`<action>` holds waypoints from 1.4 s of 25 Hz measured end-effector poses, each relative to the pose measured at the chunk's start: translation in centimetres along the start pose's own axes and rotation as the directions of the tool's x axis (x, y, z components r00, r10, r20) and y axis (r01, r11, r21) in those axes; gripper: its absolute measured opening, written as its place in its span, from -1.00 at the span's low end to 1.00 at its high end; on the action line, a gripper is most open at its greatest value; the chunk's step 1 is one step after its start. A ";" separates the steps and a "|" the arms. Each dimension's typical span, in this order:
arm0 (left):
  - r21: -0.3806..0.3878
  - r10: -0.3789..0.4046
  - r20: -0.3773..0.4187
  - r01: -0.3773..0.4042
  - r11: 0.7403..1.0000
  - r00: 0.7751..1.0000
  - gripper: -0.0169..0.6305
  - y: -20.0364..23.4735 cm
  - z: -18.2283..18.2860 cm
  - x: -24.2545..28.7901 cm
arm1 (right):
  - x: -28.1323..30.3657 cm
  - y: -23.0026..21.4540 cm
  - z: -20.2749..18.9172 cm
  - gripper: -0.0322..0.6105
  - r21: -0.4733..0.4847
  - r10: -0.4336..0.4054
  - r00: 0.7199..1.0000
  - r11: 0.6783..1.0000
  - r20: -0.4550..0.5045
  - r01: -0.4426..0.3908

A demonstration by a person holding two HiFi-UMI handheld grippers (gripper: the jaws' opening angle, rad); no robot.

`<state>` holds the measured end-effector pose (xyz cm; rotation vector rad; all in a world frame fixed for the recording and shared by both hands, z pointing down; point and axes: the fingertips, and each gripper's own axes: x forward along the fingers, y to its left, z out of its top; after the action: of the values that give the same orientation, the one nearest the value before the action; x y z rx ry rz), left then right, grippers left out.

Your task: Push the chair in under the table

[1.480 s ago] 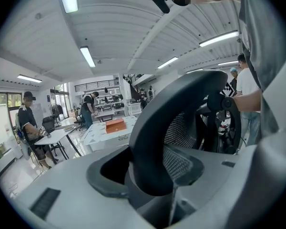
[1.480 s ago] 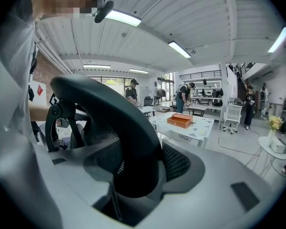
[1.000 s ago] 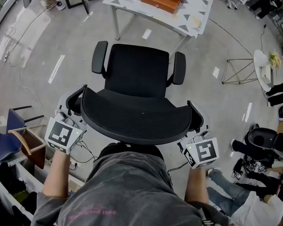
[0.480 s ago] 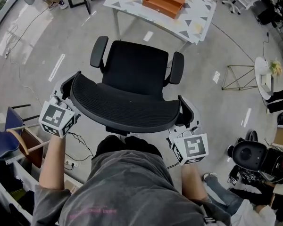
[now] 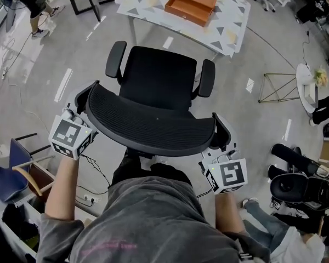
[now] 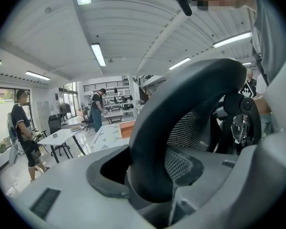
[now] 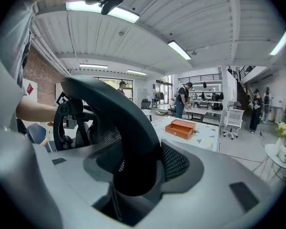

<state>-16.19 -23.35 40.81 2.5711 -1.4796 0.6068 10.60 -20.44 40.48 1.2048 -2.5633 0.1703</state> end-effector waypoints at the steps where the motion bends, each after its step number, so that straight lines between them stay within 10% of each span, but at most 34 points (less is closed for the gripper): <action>1: 0.002 -0.008 -0.001 0.008 1.000 1.000 -0.27 0.6 0.1 0.4 | 0.5 0.0 0.2 -0.16 0.004 -0.010 1.000 1.000 0.002 0.010; 35: 0.098 -0.207 0.033 0.203 0.974 0.978 -0.27 16.5 4.1 13.5 | 15.9 -3.6 5.1 -0.16 0.089 -0.235 0.972 0.968 -0.004 0.234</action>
<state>-23.02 -43.94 40.82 2.7779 -1.2016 0.6107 2.69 -35.62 40.66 1.5310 -2.4152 0.2295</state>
